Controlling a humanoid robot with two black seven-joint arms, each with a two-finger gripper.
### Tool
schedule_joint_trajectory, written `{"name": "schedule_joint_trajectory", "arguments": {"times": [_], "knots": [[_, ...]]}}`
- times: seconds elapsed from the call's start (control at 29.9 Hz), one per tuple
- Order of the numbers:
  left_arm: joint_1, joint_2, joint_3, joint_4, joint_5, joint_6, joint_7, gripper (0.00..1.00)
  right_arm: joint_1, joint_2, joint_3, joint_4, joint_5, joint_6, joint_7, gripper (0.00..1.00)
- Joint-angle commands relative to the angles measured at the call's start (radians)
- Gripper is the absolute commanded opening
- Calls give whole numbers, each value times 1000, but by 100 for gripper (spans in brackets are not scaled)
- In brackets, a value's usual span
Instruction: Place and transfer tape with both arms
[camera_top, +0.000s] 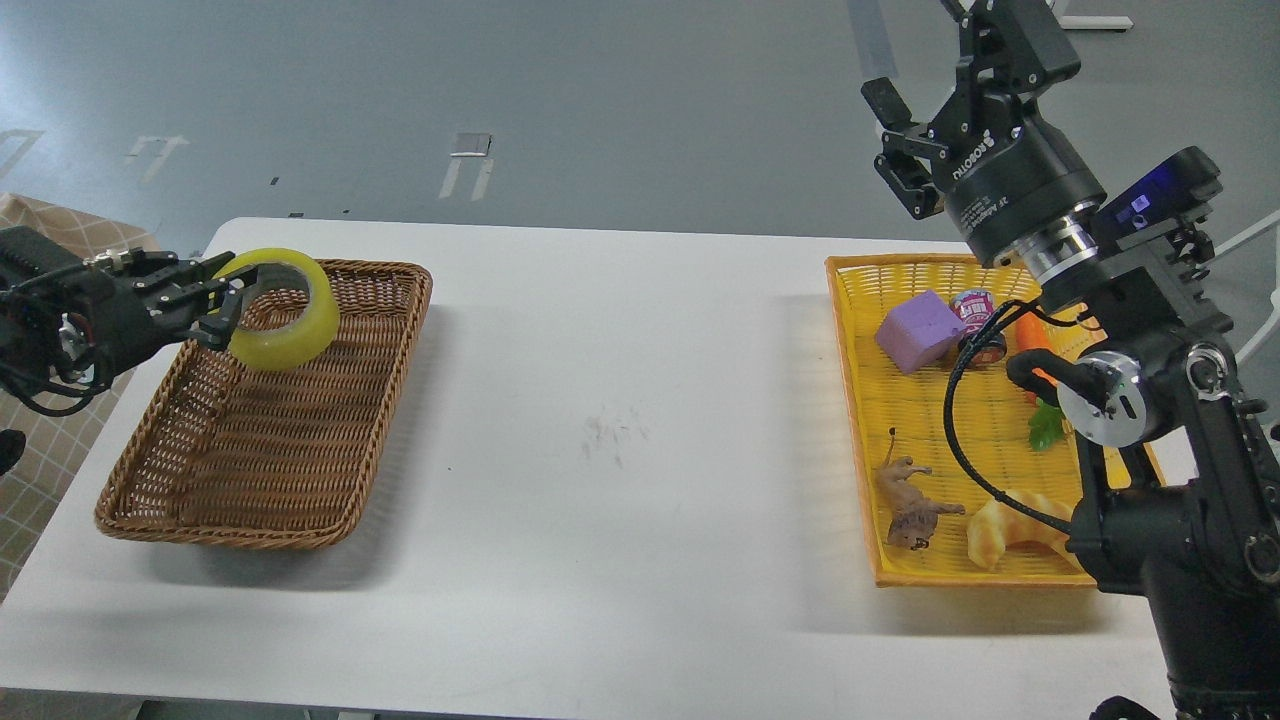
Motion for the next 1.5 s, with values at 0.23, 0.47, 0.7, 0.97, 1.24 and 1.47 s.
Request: {"name": "schedule_joint_trajectory", "arguments": {"times": [0.23,0.47,0.7,0.97,1.24,1.47], "knots": [[55,-16,41,52,-152,3,0,25,4,0,-3,1,0,1,-11,100],[58,-19,119,52,-270,3,0,28,4,0,-5,1,0,1,-13,100],[46,-41,118,43,-282,3,0,40,1,0,-5,1,0,1,-13,100],[-32,-76,112,21,-529,-6,0,99,-6,0,-2,4,0,1,-13,100],[-174,-81,103,-64,-854,-14,0,99,1,0,-6,0,0,1,-18,100],[-286,-85,98,-264,-1312,-256,0,99,4,0,-5,-11,-2,1,-41,100]]}}
